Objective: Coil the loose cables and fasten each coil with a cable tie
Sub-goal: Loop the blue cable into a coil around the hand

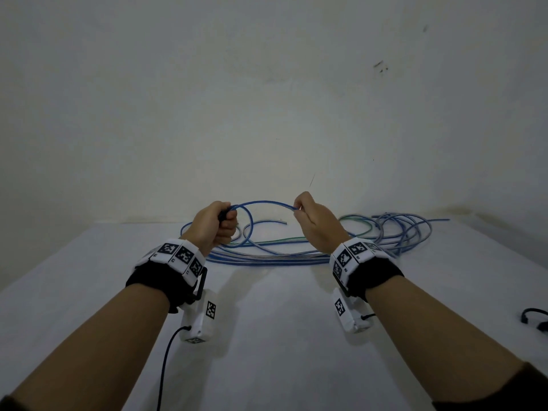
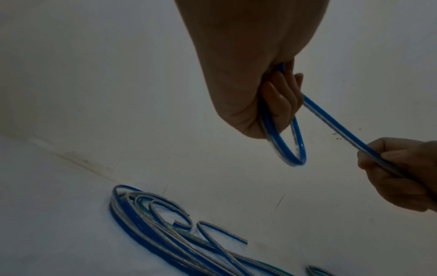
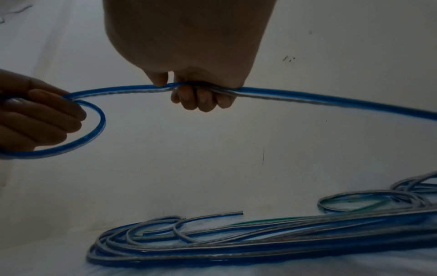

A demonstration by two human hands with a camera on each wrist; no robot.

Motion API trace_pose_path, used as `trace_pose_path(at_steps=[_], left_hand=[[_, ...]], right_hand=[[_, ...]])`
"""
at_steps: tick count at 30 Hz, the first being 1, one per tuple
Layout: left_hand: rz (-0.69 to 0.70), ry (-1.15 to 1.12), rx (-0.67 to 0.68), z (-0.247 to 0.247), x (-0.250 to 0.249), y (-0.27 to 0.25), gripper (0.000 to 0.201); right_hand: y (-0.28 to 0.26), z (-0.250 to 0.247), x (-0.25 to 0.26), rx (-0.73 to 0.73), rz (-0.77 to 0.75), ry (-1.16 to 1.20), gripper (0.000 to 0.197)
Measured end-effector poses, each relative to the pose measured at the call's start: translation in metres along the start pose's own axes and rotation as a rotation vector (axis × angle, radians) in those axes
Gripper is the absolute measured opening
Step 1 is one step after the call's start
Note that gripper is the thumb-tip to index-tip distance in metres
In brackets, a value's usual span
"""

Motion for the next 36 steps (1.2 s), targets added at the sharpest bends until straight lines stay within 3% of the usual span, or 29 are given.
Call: trace_pose_path(at_steps=[4, 8, 10, 13, 15, 19, 23, 27, 30, 36], left_hand=[[0.024, 0.005, -0.022, -0.002, -0.002, 0.001, 0.036], [0.052, 0.058, -0.014, -0.001, -0.004, 0.0, 0.034], [0.043, 0.107, 0.007, 0.001, -0.001, -0.002, 0.033], [0.041, 0.122, 0.049, 0.007, 0.001, -0.003, 0.032], [0.051, 0.089, 0.066, 0.009, 0.0, -0.004, 0.032], [0.093, 0.024, 0.053, 0.006, -0.006, -0.002, 0.033], [0.136, -0.061, 0.016, 0.002, -0.01, -0.002, 0.034], [0.167, -0.065, -0.065, 0.001, -0.01, 0.001, 0.033], [0.176, -0.044, -0.106, 0.0, -0.007, 0.004, 0.032], [0.213, -0.015, -0.16, 0.003, -0.009, 0.003, 0.032]], right_hand=[[0.003, 0.005, -0.007, 0.036, 0.018, -0.004, 0.008], [0.003, 0.003, -0.016, -0.253, 0.044, -0.469, 0.022], [0.001, -0.001, -0.012, -0.337, 0.099, -0.528, 0.021], [0.005, 0.0, -0.008, -0.257, 0.275, -0.284, 0.02], [0.009, 0.002, -0.007, -0.267, 0.299, -0.231, 0.018], [0.012, 0.007, -0.009, -0.176, 0.212, -0.102, 0.02], [0.008, 0.013, -0.004, -0.008, 0.05, -0.131, 0.027], [0.0, 0.012, -0.003, 0.095, 0.045, -0.063, 0.016], [-0.005, 0.008, -0.007, -0.014, 0.09, -0.125, 0.008], [-0.007, 0.005, -0.022, -0.313, 0.114, -0.372, 0.01]])
Point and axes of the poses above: each hand's wrist, its own y-axis towards the middle knuckle, its own z-axis out of the palm, x = y × z, the point moved 2 cm from there along y, towards the middle knuckle, and after that the axes turned 15 degrees about -y, right-handed, at the moved point
